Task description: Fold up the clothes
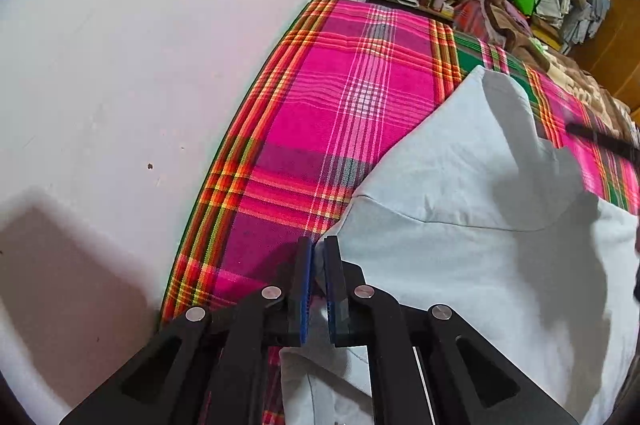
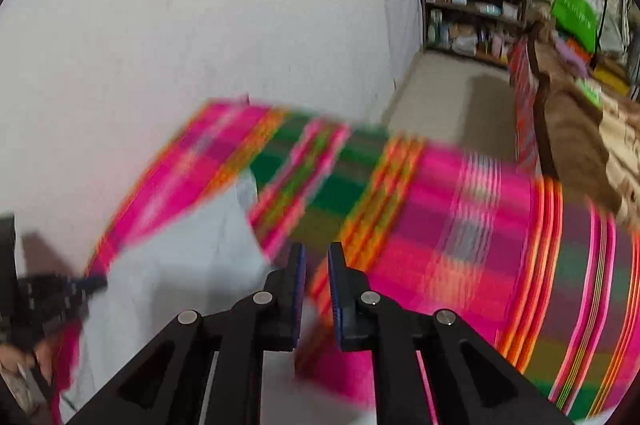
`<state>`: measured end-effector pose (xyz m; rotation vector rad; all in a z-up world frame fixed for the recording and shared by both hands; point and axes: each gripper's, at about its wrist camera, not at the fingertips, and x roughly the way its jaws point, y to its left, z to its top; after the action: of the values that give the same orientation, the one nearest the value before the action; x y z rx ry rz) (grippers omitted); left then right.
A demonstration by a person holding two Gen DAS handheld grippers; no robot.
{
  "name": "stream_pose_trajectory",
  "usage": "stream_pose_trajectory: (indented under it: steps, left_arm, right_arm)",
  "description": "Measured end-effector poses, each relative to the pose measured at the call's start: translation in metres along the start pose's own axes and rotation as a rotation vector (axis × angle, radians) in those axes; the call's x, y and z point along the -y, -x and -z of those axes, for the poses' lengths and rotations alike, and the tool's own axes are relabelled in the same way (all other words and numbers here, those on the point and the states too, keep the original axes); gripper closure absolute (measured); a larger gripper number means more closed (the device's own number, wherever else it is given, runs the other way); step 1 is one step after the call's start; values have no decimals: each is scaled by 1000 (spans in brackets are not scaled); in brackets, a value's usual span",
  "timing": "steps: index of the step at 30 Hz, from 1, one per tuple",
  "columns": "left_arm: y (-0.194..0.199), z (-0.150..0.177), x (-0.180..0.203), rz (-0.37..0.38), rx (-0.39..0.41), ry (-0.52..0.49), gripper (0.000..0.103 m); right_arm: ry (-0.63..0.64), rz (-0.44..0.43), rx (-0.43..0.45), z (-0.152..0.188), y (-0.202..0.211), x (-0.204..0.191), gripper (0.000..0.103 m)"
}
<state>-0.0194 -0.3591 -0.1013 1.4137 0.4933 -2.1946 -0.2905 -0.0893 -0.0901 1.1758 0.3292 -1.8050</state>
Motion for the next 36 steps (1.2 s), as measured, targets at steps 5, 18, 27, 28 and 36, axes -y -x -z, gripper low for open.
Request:
stream_pose_trajectory:
  steps: [5, 18, 27, 28, 36]
  left_arm:
    - [1, 1, 2, -12, 1, -4, 96]
    - [1, 2, 3, -20, 12, -13, 96]
    - [1, 1, 0, -5, -2, -6, 91]
    - [1, 0, -3, 19, -20, 17, 88]
    - [46, 31, -15, 41, -50, 27, 82]
  right_arm:
    - [-105, -55, -21, 20, -1, 6, 78]
    - [-62, 66, -42, 28, -2, -7, 98]
    - [-14, 184, -18, 32, 5, -22, 92]
    - [-23, 183, -15, 31, 10, -23, 91]
    - [-91, 214, 105, 64, 96, -31, 86]
